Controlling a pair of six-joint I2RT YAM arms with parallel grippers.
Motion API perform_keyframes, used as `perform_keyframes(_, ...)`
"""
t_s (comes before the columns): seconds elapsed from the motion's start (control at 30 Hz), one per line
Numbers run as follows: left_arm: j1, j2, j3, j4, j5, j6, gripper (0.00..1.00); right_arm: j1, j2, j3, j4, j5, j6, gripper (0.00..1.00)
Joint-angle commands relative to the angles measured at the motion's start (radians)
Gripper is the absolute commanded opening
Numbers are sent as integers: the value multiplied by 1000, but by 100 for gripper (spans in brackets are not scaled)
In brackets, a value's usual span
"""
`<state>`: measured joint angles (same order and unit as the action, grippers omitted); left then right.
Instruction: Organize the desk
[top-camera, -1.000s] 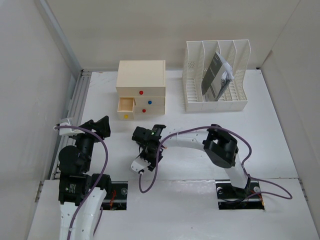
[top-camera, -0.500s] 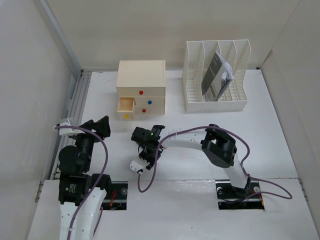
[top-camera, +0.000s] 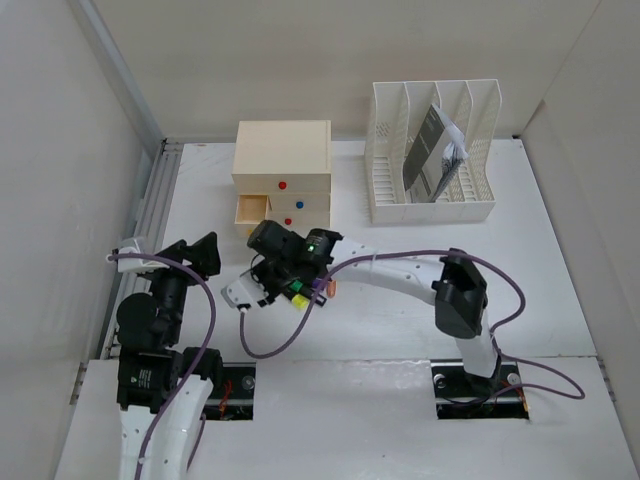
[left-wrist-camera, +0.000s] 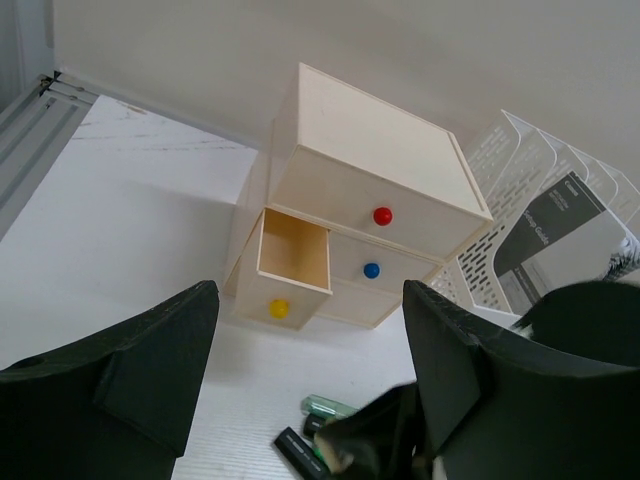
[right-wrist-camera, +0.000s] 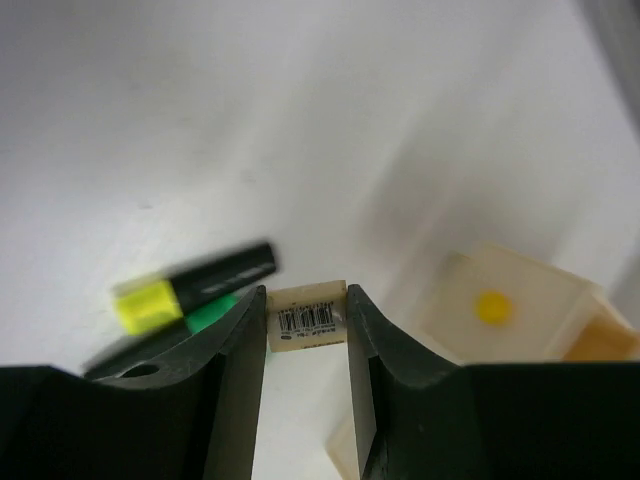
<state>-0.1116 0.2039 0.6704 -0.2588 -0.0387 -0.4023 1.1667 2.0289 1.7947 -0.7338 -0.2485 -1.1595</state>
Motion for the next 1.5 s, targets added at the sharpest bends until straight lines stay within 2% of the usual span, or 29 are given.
perform_keyframes(0.0,-5,-18,-3,50,-7,0,72,11,-75,64,235,187,135,21)
perform_keyframes(0.13,-5,-18,-3,50,-17,0,72,11,-65,65,376,319,204,21)
perform_keyframes(0.33,-5,-18,-3,50,-17,0,72,1,-9,98,482,448,184,21)
perform_keyframes(0.5,-5,-18,-3,41,-26,0,72,-33,39,137,542,459,162,21)
perform_keyframes(0.77,-5,-37,15,-6,-144,-32,72,-90,91,210,563,469,195,21)
perform_keyframes(1.3,-5,-37,15,-7,-144,-41,72,-128,175,250,563,410,245,23)
perform_keyframes(1.37,-5,-37,15,-7,-144,-41,72,-128,186,250,563,410,245,25)
perform_keyframes(1.47,-5,-37,15,-7,-144,-41,72,-128,186,250,554,410,245,37)
